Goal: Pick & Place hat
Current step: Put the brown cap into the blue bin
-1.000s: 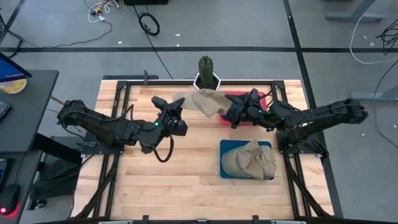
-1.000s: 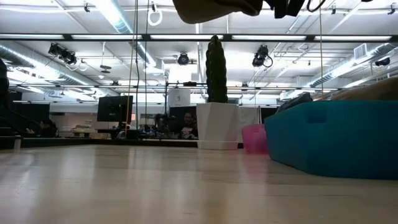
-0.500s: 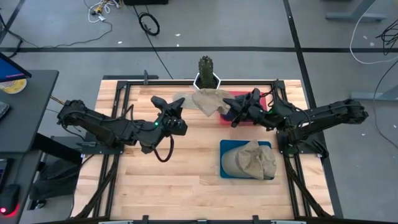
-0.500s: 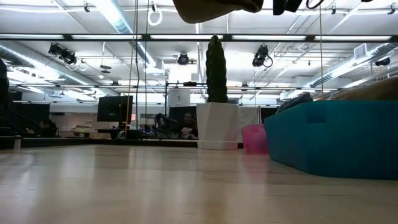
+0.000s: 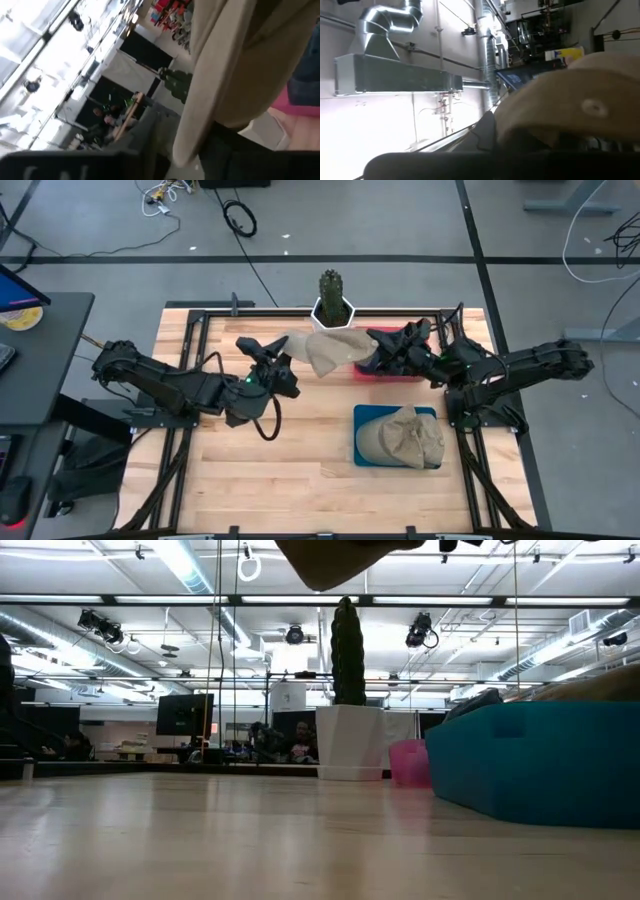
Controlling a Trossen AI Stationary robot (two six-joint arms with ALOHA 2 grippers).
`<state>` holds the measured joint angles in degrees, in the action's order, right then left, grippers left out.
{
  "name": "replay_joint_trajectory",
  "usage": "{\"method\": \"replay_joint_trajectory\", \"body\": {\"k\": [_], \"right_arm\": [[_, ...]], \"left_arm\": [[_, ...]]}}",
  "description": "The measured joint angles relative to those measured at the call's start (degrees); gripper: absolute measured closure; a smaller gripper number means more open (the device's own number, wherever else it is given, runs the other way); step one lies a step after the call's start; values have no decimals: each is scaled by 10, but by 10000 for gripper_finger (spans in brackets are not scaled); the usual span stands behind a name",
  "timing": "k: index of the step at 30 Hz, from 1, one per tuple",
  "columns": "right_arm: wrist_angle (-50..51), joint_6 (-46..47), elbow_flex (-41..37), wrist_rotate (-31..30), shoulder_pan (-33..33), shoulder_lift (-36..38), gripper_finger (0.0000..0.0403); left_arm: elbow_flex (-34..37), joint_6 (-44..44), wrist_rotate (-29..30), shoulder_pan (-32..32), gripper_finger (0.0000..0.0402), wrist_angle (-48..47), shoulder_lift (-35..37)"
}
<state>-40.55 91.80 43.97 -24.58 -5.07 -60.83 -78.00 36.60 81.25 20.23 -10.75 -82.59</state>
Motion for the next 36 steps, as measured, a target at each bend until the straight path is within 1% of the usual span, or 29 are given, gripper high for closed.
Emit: {"method": "replay_joint_trajectory", "body": {"k": [6, 12, 15, 20, 23, 26, 30, 34, 36], "right_arm": [[-3, -27, 0, 0, 0, 24, 401], [-2, -45, 0, 1, 3, 56, 402], [-1, -45, 0, 28, 3, 73, 402], [29, -21, 0, 113, 3, 99, 402], [69, -6, 0, 175, 0, 117, 403], [134, 15, 0, 234, -10, 135, 403], [255, 35, 0, 268, -35, 153, 403], [395, 38, 0, 272, -76, 171, 403], [446, 37, 0, 272, -89, 174, 403]], "left_arm": [[0, -149, 11, 17, 226, -106, 0], [0, -316, 11, 40, 196, -222, 0], [0, -385, 11, 47, 191, -279, 0], [0, -475, 11, 48, 195, -351, 0], [0, -504, 10, 48, 201, -381, 0], [0, -537, 9, 48, 205, -412, 0], [0, -578, -22, 47, 207, -446, 0], [0, -615, -45, 47, 207, -466, 0], [0, -622, -47, 44, 207, -467, 0]]}}
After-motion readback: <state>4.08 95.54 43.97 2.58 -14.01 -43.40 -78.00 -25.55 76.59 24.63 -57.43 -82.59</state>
